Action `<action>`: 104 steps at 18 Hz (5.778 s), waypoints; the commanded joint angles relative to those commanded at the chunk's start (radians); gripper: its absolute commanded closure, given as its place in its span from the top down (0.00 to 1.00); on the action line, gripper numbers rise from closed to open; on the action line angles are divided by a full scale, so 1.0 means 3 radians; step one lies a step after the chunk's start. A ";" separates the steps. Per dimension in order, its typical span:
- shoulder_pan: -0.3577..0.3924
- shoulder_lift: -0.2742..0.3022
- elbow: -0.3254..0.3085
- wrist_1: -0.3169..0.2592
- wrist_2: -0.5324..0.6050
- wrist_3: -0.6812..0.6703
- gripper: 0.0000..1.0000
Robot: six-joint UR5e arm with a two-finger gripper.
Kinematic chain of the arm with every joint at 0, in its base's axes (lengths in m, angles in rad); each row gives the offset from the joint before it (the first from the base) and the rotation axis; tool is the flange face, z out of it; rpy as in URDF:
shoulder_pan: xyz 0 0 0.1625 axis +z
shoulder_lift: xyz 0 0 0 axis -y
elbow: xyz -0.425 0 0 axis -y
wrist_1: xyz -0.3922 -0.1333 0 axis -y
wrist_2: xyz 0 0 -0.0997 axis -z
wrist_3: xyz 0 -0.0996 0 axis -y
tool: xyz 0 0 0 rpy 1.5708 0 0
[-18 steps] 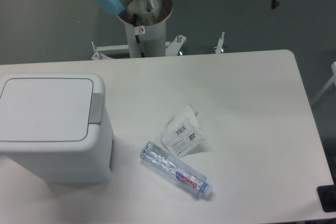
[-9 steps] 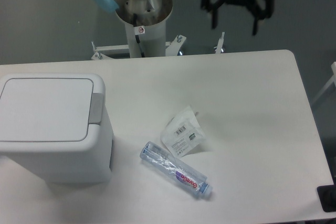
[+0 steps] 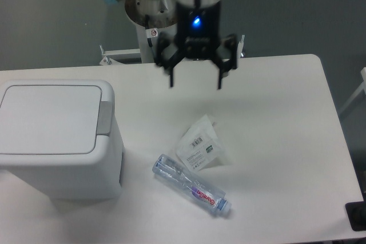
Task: Open the trash can
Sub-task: 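Move the gripper down toward the white trash can's lid edge, then position the gripper finger against the lid's raised tab, then push the lid tab with the gripper finger to flip the lid open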
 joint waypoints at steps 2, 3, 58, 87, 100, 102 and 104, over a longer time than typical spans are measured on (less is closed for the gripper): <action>-0.0046 -0.0021 0.0005 0.0011 -0.0036 -0.0134 1.00; -0.0067 -0.0026 -0.0005 0.0011 -0.0056 -0.0144 1.00; -0.0266 -0.0215 -0.0107 0.0021 -0.0271 -0.0323 1.00; -0.0123 -0.0174 -0.0174 0.0011 -0.0363 -0.0328 1.00; -0.0118 -0.0184 -0.0174 0.0016 -0.0358 -0.0339 1.00; -0.0103 -0.0179 -0.0169 0.0016 -0.0358 -0.0334 1.00; -0.0103 -0.0179 -0.0174 0.0011 -0.0358 -0.0339 1.00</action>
